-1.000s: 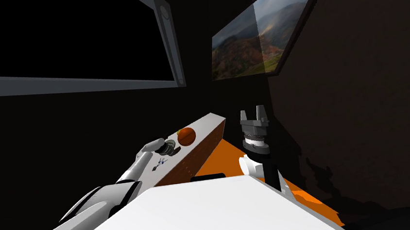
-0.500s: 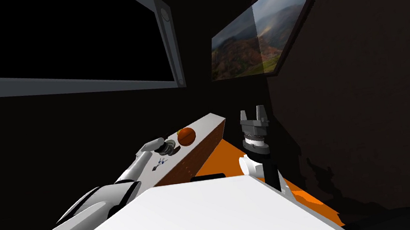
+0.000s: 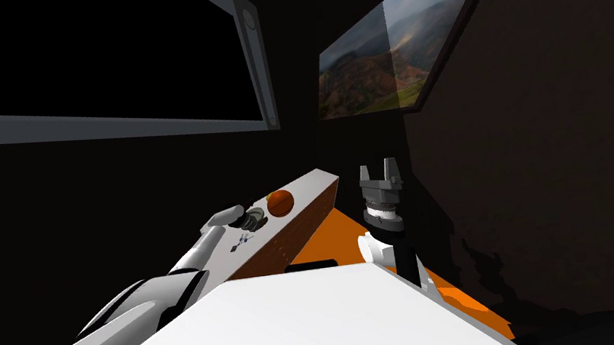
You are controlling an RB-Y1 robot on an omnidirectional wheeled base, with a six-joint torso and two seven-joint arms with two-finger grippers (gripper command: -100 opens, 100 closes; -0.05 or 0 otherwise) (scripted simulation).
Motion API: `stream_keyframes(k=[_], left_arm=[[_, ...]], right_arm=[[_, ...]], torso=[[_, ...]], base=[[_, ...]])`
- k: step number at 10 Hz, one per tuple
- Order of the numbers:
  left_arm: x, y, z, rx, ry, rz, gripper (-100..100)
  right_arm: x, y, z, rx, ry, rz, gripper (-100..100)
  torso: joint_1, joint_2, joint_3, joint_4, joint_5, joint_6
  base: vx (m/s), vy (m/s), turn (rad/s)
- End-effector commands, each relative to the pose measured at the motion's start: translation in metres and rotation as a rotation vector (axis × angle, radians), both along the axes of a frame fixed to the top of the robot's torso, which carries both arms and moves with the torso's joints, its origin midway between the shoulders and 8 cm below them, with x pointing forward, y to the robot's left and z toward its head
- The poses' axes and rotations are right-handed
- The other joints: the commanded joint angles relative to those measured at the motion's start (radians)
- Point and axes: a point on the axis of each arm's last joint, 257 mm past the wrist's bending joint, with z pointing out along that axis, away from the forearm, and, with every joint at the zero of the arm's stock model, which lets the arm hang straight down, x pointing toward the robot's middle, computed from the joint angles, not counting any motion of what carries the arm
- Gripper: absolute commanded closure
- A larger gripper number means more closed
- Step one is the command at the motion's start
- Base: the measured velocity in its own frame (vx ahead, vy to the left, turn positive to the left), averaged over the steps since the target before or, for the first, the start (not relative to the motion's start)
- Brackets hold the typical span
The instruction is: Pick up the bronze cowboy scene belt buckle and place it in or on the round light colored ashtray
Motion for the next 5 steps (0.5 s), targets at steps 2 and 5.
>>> stream_keyframes(k=[2, 5], left_arm=[[0.006, 0.020, 0.000, 0.054, -0.038, 0.002, 100], [0.011, 0.049, -0.005, 0.132, -0.079, 0.007, 100]], right_arm=[[0.000, 0.000, 0.000, 0.000, 0.000, 0.000, 0], [0.000, 0.000, 0.000, 0.000, 0.000, 0.000, 0]], torso=[[-0.001, 0.001, 0.001, 0.000, 0.000, 0.001], [-0.005, -0.003, -0.001, 0.000, -0.002, 0.001]], base=[[-0.077, -0.024, 0.042], [-0.018, -0.047, 0.057]])
